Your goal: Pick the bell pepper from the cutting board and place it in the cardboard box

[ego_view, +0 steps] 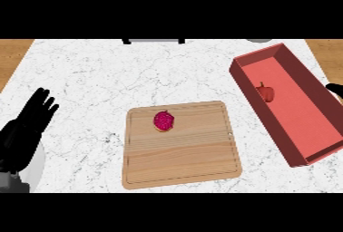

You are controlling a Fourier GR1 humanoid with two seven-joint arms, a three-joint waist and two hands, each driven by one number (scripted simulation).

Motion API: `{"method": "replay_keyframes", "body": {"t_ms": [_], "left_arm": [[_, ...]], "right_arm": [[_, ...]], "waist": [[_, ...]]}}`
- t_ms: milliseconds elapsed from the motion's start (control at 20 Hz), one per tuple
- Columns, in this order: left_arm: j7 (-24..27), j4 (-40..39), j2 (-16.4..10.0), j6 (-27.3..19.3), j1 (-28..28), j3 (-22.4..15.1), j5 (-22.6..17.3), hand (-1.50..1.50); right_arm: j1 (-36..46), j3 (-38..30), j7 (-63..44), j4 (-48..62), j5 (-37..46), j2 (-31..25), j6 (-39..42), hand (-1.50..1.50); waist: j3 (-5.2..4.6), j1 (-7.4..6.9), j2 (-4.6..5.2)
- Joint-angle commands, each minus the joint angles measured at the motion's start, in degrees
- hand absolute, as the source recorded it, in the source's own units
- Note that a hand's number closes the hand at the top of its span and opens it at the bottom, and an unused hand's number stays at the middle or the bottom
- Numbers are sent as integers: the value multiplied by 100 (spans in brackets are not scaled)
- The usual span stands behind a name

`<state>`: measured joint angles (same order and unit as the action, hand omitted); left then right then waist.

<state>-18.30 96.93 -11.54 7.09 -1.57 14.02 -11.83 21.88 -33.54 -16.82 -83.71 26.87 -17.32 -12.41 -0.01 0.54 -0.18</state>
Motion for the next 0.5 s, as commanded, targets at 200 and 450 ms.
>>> {"method": "replay_keyframes", "body": {"t_ms": [200,450], "left_arm": [[231,-273,170,-79,-118,-149,235,0],[18,380,144,45,405,-103,130,0]], "right_arm": [[-1196,-398,570,-799,-1159,-226,742,-150],[-1477,-632,617,-671,-1388,-663,988,-150]], "waist": [[1,-19,10],[1,-54,9]]}}
